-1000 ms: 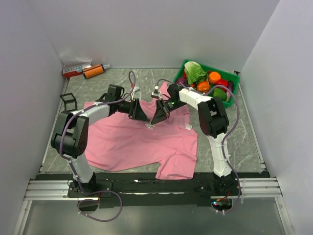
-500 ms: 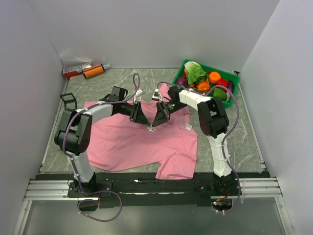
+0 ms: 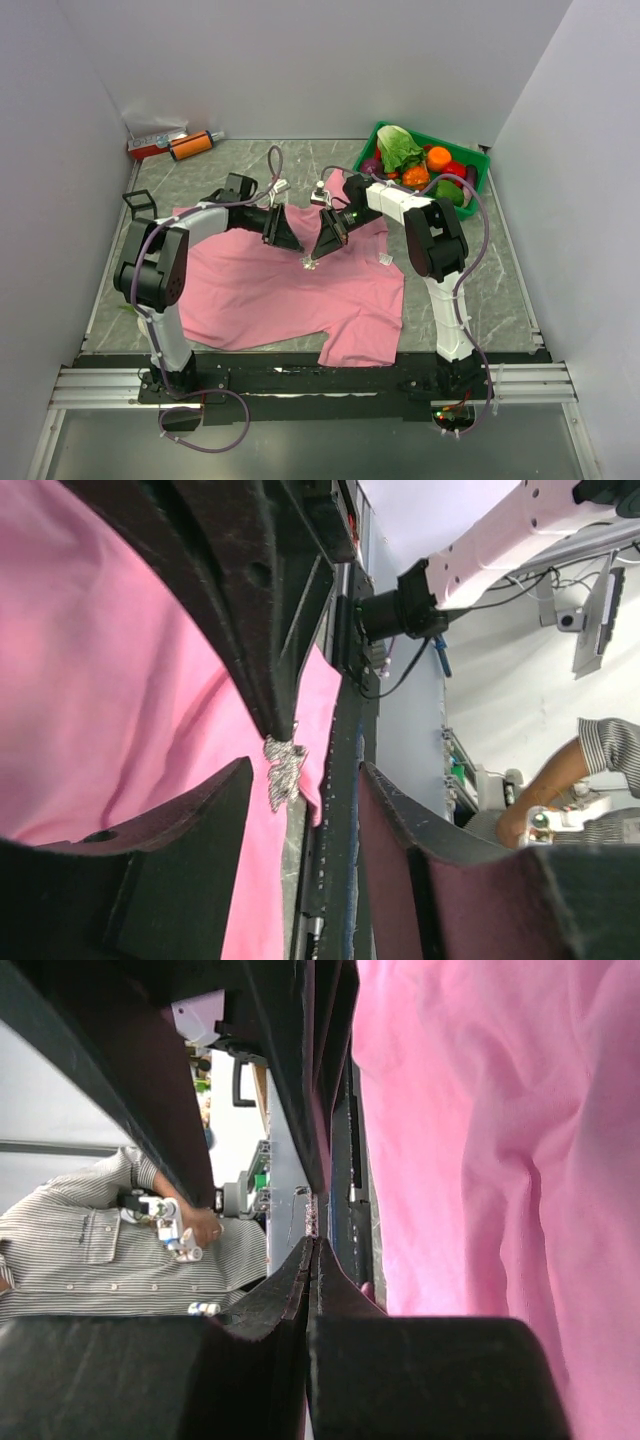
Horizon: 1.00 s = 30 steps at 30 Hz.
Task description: Remove the brooch from the garment
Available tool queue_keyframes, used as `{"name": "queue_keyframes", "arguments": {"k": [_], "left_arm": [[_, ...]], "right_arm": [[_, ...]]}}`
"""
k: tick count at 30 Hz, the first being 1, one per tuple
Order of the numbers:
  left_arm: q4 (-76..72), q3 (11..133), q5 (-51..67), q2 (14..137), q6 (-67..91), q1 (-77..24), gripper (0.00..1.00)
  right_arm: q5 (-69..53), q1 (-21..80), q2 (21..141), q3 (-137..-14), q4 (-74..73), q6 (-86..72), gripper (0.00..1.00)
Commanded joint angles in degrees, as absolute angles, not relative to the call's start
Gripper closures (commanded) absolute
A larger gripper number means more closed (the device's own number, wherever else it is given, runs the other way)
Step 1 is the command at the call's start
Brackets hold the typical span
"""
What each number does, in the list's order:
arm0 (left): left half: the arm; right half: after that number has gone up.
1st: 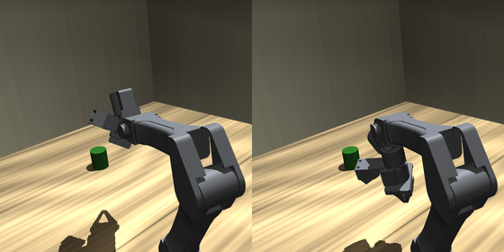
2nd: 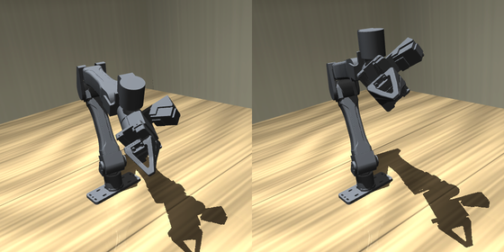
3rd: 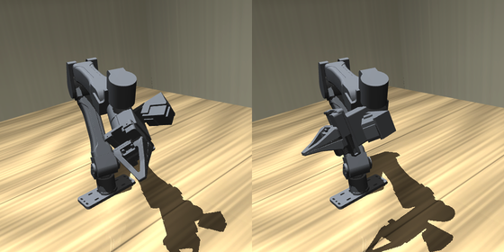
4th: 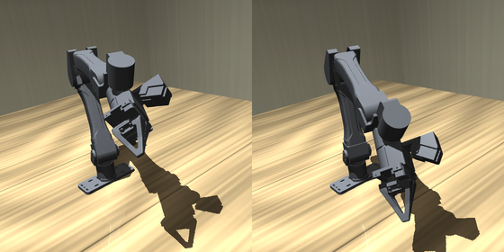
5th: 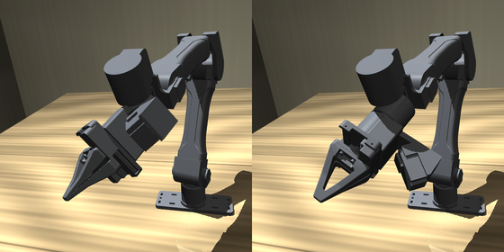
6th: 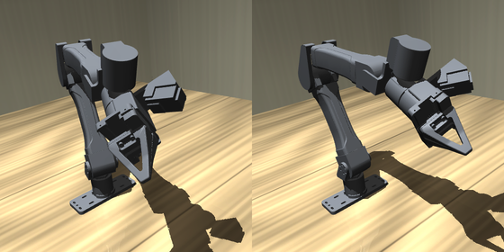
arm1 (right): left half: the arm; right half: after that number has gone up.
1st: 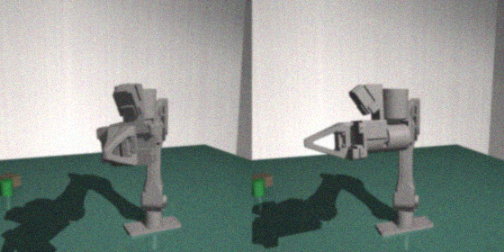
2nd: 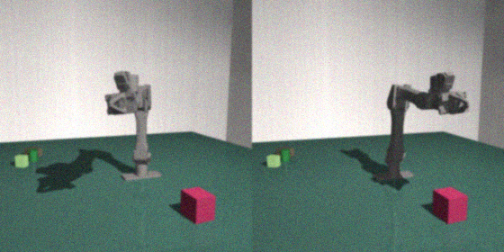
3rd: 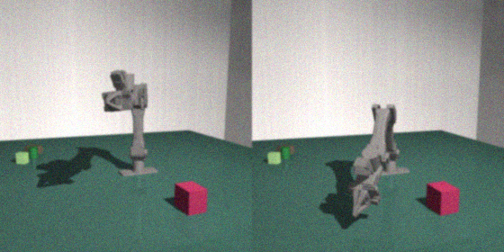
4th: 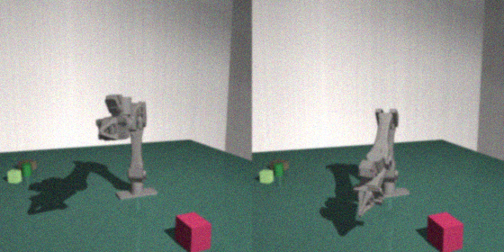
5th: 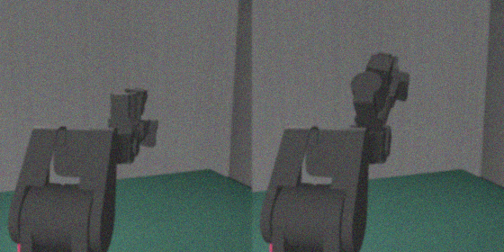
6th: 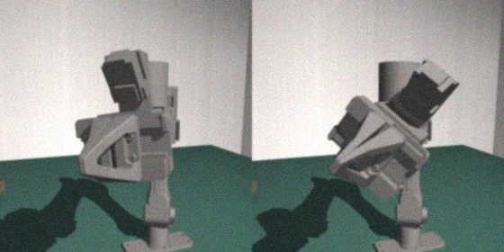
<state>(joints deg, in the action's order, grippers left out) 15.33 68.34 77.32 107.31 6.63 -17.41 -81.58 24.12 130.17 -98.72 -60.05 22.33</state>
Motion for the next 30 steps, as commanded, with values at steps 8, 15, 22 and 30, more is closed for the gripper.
{"name": "queue_keyframes", "arguments": {"k": [8, 15, 22, 30], "left_arm": [[13.3, 66.3, 77.4, 104.7, 6.5, -18.2, 0.46], [19.7, 71.5, 79.4, 109.5, 1.7, -20.1, 0.57], [17.1, 69.1, 80.3, 107.9, 3.6, -20.0, 0.58], [18.8, 69.8, 80.2, 108.6, 1.6, -20.0, 0.65]], "right_arm": [[-83.1, 24.3, 124.9, -100.9, -59.7, 21.8, 1.00], [-82.8, 24.4, 124.5, -100.5, -59.2, 21.5, 1.00], [-82.7, 24.5, 124.0, -99.2, -58.1, 20.7, 1.00], [-82.7, 24.5, 124.5, -99.8, -58.2, 20.8, 1.00]]}}
